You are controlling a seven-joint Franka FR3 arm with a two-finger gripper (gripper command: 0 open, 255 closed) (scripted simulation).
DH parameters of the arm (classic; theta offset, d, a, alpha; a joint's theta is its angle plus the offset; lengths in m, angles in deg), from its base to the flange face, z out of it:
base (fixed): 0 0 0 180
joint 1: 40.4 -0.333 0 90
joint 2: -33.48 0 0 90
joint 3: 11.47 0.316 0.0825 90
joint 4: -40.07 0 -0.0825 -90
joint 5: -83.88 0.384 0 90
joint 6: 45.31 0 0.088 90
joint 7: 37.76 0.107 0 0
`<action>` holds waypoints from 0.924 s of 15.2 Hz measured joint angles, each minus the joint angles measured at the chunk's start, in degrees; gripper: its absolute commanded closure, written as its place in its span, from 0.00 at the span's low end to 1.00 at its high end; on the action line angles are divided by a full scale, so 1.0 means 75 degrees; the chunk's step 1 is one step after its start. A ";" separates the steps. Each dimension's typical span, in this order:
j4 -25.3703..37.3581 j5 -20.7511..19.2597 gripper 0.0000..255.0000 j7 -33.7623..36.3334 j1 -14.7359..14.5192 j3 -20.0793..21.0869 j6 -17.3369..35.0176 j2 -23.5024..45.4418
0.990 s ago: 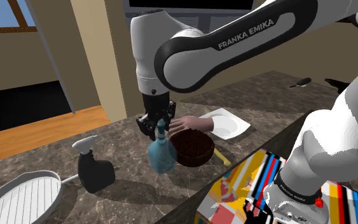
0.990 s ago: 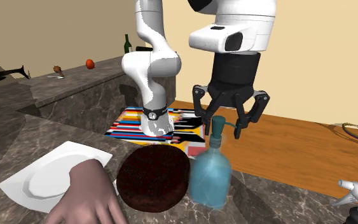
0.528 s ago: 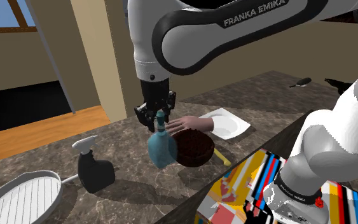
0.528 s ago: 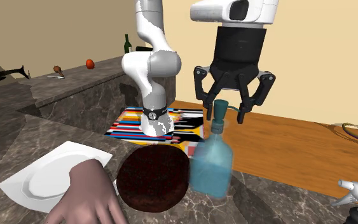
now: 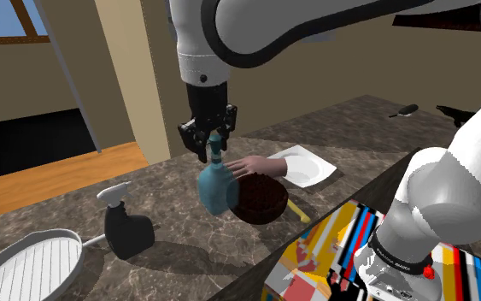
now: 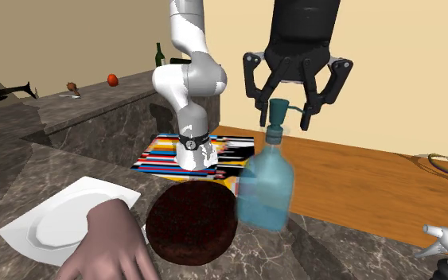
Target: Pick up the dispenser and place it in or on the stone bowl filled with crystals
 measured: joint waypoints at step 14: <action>0.0896 0.0081 1.00 -0.0526 0.0159 -0.0391 -0.1393 -0.0526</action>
